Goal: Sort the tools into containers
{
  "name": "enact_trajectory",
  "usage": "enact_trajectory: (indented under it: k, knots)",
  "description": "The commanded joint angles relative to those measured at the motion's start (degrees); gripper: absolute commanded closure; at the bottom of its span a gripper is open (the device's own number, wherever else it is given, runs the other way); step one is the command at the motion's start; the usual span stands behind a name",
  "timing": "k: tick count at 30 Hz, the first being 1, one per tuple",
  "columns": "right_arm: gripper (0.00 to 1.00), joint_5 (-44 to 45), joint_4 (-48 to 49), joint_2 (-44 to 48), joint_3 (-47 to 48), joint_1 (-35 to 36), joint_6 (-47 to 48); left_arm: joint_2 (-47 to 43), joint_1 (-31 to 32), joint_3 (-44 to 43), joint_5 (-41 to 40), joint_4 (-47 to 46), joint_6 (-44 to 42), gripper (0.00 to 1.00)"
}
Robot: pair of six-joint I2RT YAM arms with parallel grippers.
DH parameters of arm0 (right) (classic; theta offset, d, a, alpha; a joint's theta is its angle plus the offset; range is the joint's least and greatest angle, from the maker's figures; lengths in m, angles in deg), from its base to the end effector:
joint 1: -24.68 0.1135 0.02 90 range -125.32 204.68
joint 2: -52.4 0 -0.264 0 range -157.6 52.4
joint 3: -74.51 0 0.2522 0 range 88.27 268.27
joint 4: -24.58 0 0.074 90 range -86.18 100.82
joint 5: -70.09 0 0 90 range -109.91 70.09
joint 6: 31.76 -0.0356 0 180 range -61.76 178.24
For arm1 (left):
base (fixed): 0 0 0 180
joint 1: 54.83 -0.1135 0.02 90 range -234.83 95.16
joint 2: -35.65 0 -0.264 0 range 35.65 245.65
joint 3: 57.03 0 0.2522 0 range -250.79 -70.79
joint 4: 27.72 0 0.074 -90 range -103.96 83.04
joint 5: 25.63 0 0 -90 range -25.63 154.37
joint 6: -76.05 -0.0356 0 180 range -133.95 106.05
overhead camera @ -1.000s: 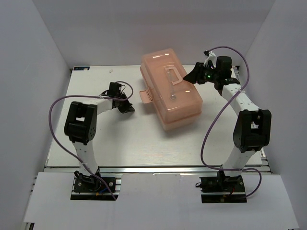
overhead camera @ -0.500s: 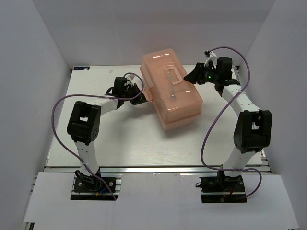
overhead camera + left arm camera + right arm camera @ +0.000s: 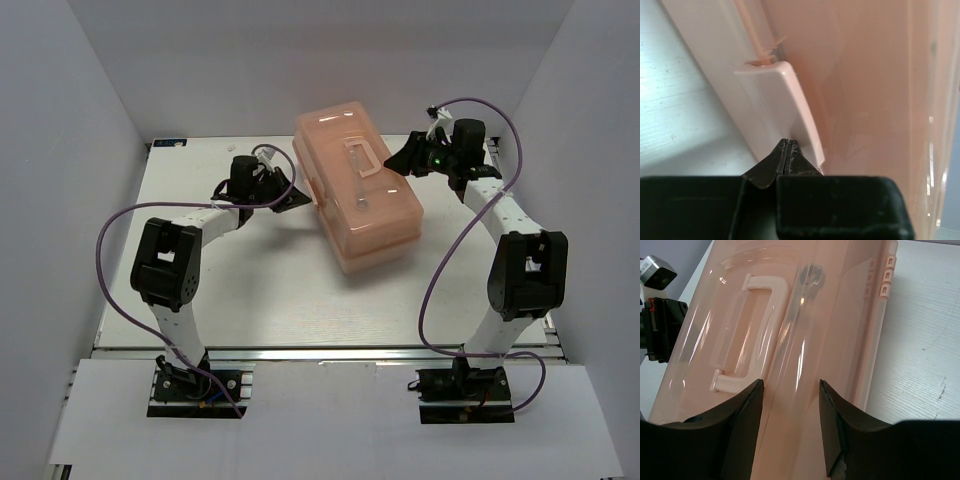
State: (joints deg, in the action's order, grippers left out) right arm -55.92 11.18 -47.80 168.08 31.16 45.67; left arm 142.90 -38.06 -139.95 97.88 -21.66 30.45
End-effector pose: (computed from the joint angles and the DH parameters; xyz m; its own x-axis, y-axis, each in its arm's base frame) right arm 0.4088 0.0675 0.3090 -0.4715 0.1236 -0.8732 -0.5507 0.7321 0.4010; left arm 0.3941 -0.1393 0.2093 -0.8334 -0.3581 -0.4209 0.1588 0.5743 -0.8031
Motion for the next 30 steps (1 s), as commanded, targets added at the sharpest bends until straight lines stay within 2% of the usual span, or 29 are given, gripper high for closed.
enact_trajectory:
  k: [1, 5, 9, 12, 19, 23, 30]
  knots:
    - [0.59, -2.49, -5.55, 1.41, -1.94, 0.20, 2.12, -0.01, 1.24, -1.94, 0.42, 0.14, -0.10, 1.00]
    - [0.59, -2.22, -5.72, 1.68, -2.11, 0.29, 2.38, -0.37, 1.16, -1.41, -1.96, 2.43, -0.63, 1.00]
    - [0.59, -2.31, -5.72, 1.24, -2.03, 0.29, 2.30, 2.35, 0.80, -2.11, 0.57, 1.12, 1.38, 1.00]
    - [0.59, -2.57, -5.63, 0.97, -1.76, 0.20, 2.29, 5.87, 0.54, -2.37, 4.61, -6.07, 5.15, 1.00]
    - [0.59, -3.45, -6.16, 0.36, -1.67, 0.37, 2.65, 12.11, 0.54, -4.48, 12.09, -16.28, 11.84, 1.00]
    - [0.59, -3.63, -6.25, 0.27, -1.76, 0.73, 2.82, 13.17, 0.63, -4.31, 14.38, -21.38, 15.44, 1.00]
    - [0.60, -3.89, -6.51, 0.01, -2.03, 0.90, 3.00, 12.91, 0.28, -0.27, 16.93, -36.21, 23.53, 1.00]
